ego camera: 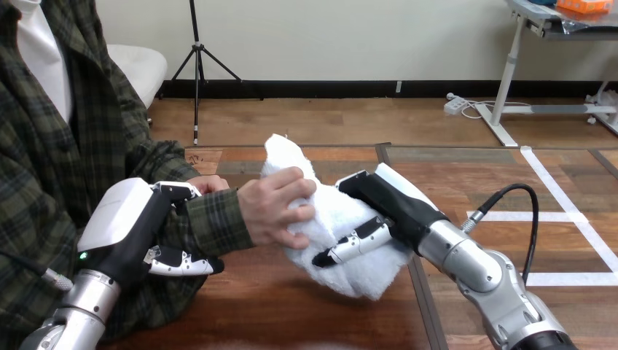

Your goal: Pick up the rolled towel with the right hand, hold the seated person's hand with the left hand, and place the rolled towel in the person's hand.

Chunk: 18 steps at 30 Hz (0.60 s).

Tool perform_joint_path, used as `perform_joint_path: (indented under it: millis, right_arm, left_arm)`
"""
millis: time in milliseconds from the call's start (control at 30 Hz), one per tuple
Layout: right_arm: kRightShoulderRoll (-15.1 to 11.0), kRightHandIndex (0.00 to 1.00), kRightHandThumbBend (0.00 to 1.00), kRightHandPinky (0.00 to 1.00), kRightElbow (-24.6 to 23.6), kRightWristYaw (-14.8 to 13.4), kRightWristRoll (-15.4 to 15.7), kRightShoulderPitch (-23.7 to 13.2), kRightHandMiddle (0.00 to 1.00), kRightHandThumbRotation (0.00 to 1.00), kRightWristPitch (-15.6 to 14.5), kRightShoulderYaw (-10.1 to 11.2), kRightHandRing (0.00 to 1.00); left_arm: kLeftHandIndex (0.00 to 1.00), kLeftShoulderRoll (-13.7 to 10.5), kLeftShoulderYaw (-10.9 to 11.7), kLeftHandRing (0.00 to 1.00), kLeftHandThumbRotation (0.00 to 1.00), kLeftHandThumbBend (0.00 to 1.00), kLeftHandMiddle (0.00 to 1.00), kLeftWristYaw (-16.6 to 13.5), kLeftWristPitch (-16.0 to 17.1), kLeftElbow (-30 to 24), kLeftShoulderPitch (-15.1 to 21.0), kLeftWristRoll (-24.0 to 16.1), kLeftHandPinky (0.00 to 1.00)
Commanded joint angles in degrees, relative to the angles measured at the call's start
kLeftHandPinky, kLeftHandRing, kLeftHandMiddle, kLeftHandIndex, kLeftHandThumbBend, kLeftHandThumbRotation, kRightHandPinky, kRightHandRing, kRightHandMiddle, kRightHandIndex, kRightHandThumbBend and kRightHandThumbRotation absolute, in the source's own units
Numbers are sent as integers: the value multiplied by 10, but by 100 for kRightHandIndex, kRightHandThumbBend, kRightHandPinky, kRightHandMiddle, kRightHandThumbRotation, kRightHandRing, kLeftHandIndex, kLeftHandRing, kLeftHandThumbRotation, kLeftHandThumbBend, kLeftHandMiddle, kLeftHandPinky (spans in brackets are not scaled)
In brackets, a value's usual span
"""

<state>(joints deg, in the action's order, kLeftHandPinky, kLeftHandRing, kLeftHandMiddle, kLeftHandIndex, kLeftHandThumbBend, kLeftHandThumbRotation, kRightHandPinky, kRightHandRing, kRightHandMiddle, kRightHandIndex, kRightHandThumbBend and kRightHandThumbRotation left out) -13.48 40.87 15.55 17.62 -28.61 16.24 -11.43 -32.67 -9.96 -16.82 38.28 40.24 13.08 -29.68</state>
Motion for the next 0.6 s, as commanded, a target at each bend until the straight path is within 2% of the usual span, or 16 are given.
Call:
perform_joint_path:
  millis: [0, 167, 233, 367, 567]
  right_arm:
    - [38, 15, 74, 8, -65, -16, 2, -108, 16, 0, 9, -11, 12]
    - [39, 21, 78, 12, -67, -29, 15, -108, 21, 0, -2, -13, 17]
    - [38, 29, 81, 18, -69, -33, 22, -108, 29, 0, -9, -14, 24]
    - [33, 40, 84, 28, -79, -32, 34, -105, 40, 2, -24, -17, 36]
    - [20, 61, 88, 46, -102, -23, 53, -99, 63, 20, -42, -23, 58]
  left_arm:
    - [46, 46, -9, 33, 0, 92, 41, -6, 3, 0, 25, 7, 27]
    - [46, 46, -8, 34, 1, 92, 43, -6, 1, 3, 25, 9, 28]
    - [48, 46, -7, 37, 3, 93, 45, -9, 6, 8, 26, 9, 32]
    - [51, 44, -6, 41, 9, 93, 49, -11, 6, 11, 26, 8, 36]
    - [62, 36, -9, 52, 21, 96, 59, -18, -3, 11, 26, -9, 46]
